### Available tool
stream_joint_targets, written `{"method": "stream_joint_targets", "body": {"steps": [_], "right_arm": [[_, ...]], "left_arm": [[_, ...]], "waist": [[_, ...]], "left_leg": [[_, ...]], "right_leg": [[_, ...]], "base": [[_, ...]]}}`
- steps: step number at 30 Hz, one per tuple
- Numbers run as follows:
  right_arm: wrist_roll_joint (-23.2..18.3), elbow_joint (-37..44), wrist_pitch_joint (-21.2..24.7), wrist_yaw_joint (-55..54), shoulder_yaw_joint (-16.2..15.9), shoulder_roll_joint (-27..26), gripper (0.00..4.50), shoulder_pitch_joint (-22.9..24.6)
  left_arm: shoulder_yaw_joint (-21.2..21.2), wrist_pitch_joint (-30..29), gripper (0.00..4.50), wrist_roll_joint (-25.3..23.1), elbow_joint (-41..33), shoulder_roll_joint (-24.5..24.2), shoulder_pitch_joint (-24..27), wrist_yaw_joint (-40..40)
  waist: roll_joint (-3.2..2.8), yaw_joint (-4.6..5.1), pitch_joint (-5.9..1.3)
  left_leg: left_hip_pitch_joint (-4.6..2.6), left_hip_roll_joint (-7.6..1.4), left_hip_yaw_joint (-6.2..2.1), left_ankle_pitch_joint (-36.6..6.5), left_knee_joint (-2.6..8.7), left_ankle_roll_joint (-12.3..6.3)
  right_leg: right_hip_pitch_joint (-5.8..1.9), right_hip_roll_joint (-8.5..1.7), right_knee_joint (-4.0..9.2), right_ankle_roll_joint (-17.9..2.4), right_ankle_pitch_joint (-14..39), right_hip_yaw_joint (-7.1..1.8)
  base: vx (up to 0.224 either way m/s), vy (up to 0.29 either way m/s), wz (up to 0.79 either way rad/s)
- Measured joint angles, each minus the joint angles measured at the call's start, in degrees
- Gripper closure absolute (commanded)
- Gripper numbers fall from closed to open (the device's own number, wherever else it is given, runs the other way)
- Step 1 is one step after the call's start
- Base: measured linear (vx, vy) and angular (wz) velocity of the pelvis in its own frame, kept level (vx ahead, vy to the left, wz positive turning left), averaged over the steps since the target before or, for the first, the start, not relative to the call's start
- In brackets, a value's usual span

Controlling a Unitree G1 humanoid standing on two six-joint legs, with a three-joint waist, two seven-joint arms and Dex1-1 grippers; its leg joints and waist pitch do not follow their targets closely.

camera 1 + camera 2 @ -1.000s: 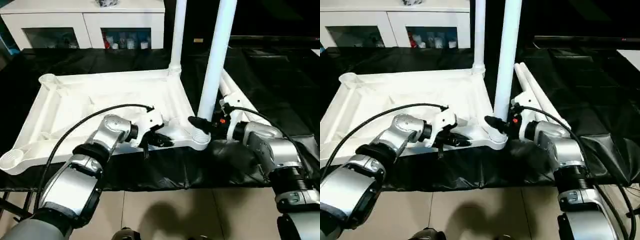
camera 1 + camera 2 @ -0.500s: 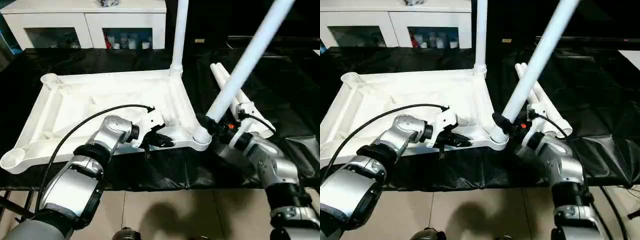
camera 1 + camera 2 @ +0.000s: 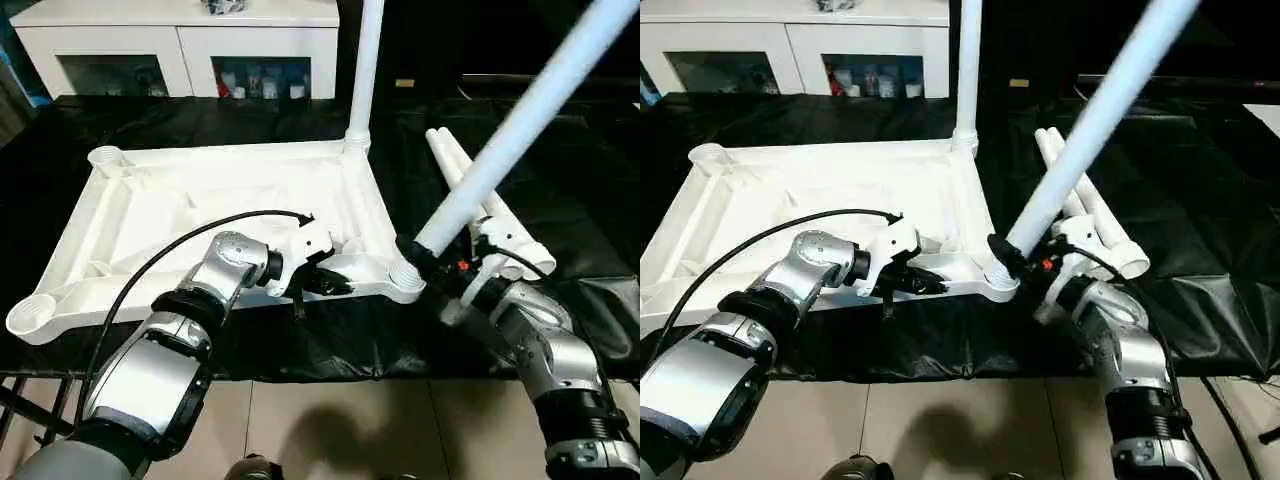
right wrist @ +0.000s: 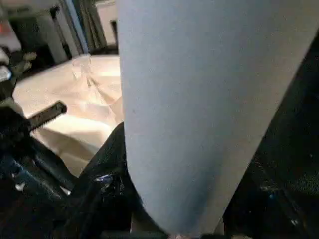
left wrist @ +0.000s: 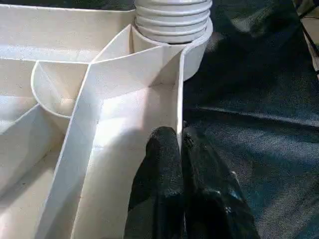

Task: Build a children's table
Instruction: Insert table leg to table base

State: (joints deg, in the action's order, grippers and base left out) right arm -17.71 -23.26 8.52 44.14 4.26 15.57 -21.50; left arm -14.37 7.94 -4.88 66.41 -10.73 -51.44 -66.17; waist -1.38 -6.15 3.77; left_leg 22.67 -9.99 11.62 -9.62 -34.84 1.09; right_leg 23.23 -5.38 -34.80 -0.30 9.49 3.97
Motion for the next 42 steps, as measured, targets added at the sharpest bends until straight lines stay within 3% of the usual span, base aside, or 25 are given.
{"method": "stream_joint_targets", "body": {"steps": [7, 15, 34, 38, 42], "right_arm": [[2.52, -0.77, 1.63, 2.51, -3.53, 2.61, 2.61, -3.24], [5.15, -1.92, 2.34, 8.03, -6.95, 5.37, 2.61, -5.75], [2.65, 2.89, -0.4, 13.93, -7.17, 3.57, 2.61, -0.06], [3.04, 2.12, -1.91, 13.94, -7.3, 3.23, 2.61, -0.23], [5.51, -3.38, -5.02, 7.24, -6.92, 0.48, 2.61, -3.41]], "left_arm": [[0.0, 0.05, 4.5, -0.04, 0.01, -0.39, 0.16, 0.06], [0.0, 0.39, 4.5, -0.43, 0.02, -0.51, 0.17, -0.82], [0.51, 4.67, 4.5, 0.19, -0.51, -4.18, 2.09, -10.04], [0.61, 4.4, 4.5, 0.19, -0.5, -4.26, 2.09, -10.03], [1.68, 1.7, 4.5, 0.15, -0.26, -3.73, 1.84, -5.26]], "waist": [[0.01, 0.5, 0.0], [0.29, 0.3, -0.14], [0.07, 0.16, -0.26], [0.06, 0.21, -0.26], [0.07, 1.03, -0.26]], "left_leg": [[-0.18, 0.01, 0.02, 0.0, 0.06, 0.0], [-0.29, 0.02, 0.03, 0.0, 0.28, 0.01], [-0.54, 0.01, 0.12, -0.02, 0.68, 0.06], [-0.57, 0.01, 0.13, -0.02, 0.73, 0.06], [-0.67, 0.01, 0.13, 0.01, 0.73, 0.12]], "right_leg": [[-0.16, 0.0, 0.08, 0.24, 0.15, -0.01], [-0.22, 0.0, 0.12, 0.09, 0.07, 0.01], [-0.41, 0.03, 0.46, 0.09, 0.08, 0.02], [-0.41, 0.04, 0.48, 0.09, 0.08, 0.02], [-0.39, 0.03, 0.47, 0.09, 0.07, 0.01]], "base": [[0.0, 0.0, 0.0], [0.0, 0.0, 0.0], [0.0, 0.0, 0.0], [0.0, 0.0, 0.0], [0.0, 0.0, 0.0]]}}
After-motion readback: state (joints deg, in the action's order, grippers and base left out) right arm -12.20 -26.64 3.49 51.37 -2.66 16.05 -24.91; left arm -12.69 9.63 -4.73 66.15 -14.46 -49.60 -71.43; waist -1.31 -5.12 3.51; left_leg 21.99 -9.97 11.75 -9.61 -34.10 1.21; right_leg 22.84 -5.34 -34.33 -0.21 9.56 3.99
